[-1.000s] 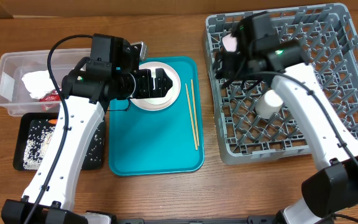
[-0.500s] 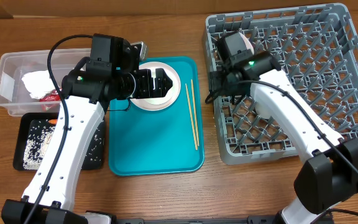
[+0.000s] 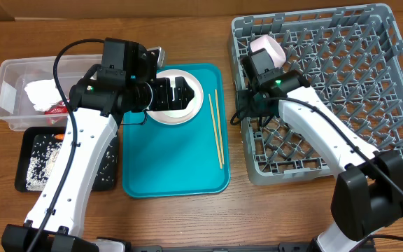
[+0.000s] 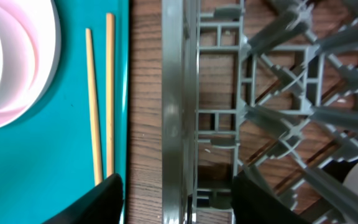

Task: Sort waste into correct bins and load items into the dishwasher
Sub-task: 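Lower the pink bowl upside down into the rack and open the right gripper, then withdraw the right gripper to the rack's left edge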

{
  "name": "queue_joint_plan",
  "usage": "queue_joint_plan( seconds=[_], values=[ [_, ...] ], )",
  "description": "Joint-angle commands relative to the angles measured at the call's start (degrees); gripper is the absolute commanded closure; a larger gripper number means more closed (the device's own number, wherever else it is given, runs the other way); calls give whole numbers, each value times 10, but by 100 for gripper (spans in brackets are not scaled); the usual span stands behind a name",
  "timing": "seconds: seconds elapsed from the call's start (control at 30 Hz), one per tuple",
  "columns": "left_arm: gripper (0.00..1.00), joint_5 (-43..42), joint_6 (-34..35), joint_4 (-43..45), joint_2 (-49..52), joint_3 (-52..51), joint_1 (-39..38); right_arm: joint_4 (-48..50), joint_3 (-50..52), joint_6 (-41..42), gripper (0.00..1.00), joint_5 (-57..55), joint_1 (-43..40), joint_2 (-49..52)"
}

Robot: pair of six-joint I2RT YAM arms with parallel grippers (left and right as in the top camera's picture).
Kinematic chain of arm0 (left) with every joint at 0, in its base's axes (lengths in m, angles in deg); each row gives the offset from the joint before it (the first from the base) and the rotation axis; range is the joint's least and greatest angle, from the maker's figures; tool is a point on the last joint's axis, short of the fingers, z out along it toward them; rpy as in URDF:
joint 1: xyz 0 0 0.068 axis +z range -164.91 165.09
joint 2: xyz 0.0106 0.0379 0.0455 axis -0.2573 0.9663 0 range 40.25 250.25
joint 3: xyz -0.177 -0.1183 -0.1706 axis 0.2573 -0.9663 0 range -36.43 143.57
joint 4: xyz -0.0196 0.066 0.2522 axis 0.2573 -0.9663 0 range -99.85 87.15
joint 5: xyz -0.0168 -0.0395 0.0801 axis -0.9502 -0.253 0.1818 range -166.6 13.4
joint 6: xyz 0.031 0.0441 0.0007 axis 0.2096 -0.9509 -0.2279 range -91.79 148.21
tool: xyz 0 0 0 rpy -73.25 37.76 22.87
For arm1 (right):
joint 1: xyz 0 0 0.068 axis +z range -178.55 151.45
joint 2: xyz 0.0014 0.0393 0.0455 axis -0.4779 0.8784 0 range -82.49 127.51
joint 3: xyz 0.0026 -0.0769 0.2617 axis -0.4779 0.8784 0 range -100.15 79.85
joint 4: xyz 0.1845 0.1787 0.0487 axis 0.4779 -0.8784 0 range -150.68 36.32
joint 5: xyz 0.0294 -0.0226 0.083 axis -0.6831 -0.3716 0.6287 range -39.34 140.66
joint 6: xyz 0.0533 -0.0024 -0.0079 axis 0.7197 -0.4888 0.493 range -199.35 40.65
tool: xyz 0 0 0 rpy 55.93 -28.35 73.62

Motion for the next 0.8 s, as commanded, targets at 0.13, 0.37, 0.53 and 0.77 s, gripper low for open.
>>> queue_joint_plan(
  seconds=[0.13, 0.37, 0.53, 0.77],
  values=[
    [0, -9, -9, 0, 1, 12, 3, 17, 15, -3, 58, 5, 2, 2],
    [0, -9, -9, 0, 1, 12, 3, 23, 16, -3, 82, 4, 2, 2],
    [0, -9, -9, 0, 1, 12, 3, 31, 15, -3, 90, 4, 2, 2],
    [0, -9, -9, 0, 1, 12, 3, 54, 15, -3, 96, 4, 2, 2]
  ],
)
